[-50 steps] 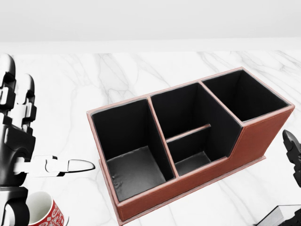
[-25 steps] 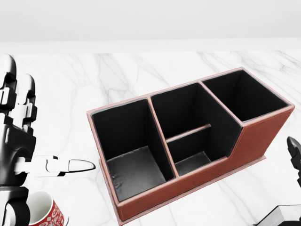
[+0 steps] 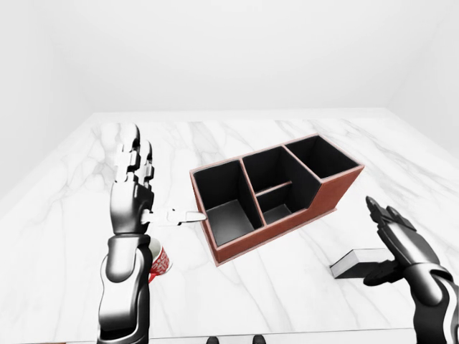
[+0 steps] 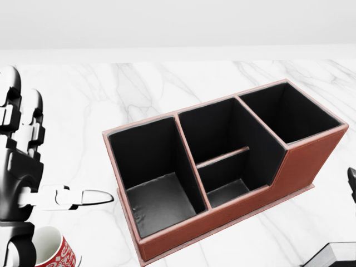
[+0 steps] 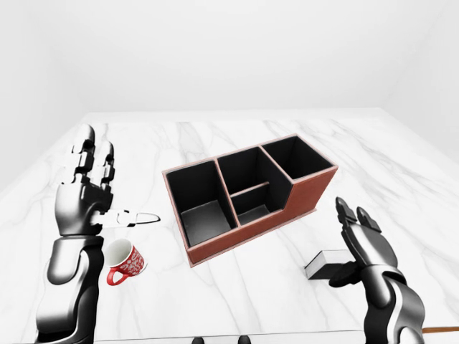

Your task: Pick up the book and place it in the back compartment of the caddy.

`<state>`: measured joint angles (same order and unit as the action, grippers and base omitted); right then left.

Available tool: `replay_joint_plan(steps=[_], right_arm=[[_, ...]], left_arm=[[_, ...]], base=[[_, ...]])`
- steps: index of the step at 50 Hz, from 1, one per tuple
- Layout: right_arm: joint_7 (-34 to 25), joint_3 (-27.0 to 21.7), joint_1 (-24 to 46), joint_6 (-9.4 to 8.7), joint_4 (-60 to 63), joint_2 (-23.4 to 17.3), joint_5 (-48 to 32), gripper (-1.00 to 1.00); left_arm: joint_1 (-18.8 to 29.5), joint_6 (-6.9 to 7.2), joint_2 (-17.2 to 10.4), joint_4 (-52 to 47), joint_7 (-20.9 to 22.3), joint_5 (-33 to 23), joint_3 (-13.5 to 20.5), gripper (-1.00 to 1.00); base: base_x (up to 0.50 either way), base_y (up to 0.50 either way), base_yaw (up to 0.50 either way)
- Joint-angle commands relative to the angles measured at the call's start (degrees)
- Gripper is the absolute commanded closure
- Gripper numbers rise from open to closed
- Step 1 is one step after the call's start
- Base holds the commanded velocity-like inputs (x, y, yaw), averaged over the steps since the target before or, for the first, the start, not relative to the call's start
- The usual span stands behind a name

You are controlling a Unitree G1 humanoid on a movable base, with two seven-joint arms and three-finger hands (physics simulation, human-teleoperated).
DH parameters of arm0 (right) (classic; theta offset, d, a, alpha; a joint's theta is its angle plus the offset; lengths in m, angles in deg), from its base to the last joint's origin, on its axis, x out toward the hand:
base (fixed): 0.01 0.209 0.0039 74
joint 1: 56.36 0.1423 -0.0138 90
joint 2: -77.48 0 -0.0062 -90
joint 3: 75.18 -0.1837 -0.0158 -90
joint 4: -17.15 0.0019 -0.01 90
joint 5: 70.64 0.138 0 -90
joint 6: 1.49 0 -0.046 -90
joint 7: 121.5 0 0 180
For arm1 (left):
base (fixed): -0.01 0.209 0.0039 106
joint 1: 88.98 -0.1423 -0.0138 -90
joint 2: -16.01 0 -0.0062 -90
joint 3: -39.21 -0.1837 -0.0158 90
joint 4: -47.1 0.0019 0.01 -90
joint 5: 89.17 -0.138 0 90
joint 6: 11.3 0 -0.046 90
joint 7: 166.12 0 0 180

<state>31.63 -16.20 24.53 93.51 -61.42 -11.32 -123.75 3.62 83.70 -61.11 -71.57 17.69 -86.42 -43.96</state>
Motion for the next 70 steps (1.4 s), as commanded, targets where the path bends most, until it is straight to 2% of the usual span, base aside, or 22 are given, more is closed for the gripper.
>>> replay_joint_plan(steps=[1,31,35,59,70], right_arm=[[0.47,-0.17,-0.27,0.00,-1.51,-0.31,0.00,-1.00],[1.32,-0.25,0.09,0.00,-6.13,-1.89,0.27,-1.00],[-0.36,0.07,0.17,0.00,-4.85,-1.43,1.99,-1.00],[2.39,0.33,1.42,0.00,-9.23,-3.52,1.64,-1.00],[0.54,-0.58,1.72,0.00,-8.79,-4.24,2.48,-1.00]], left_arm=[[-0.25,0.00,0.11,0.33,0.04,-0.20,-0.21,-1.00],[-0.40,0.00,0.23,1.14,0.03,-0.63,-0.55,-1.00],[-0.49,0.00,0.24,0.59,0.03,-0.65,-0.55,-1.00],[-0.51,0.00,0.26,1.00,0.09,-0.72,-0.49,-1.00],[-0.43,0.00,0.23,1.25,0.03,-0.70,-0.50,-1.00]], base=[[0.00,0.00,0.00],[0.00,0.00,0.00],[0.00,0.00,0.00],[0.00,0.00,0.00],[0.00,0.00,0.00]])
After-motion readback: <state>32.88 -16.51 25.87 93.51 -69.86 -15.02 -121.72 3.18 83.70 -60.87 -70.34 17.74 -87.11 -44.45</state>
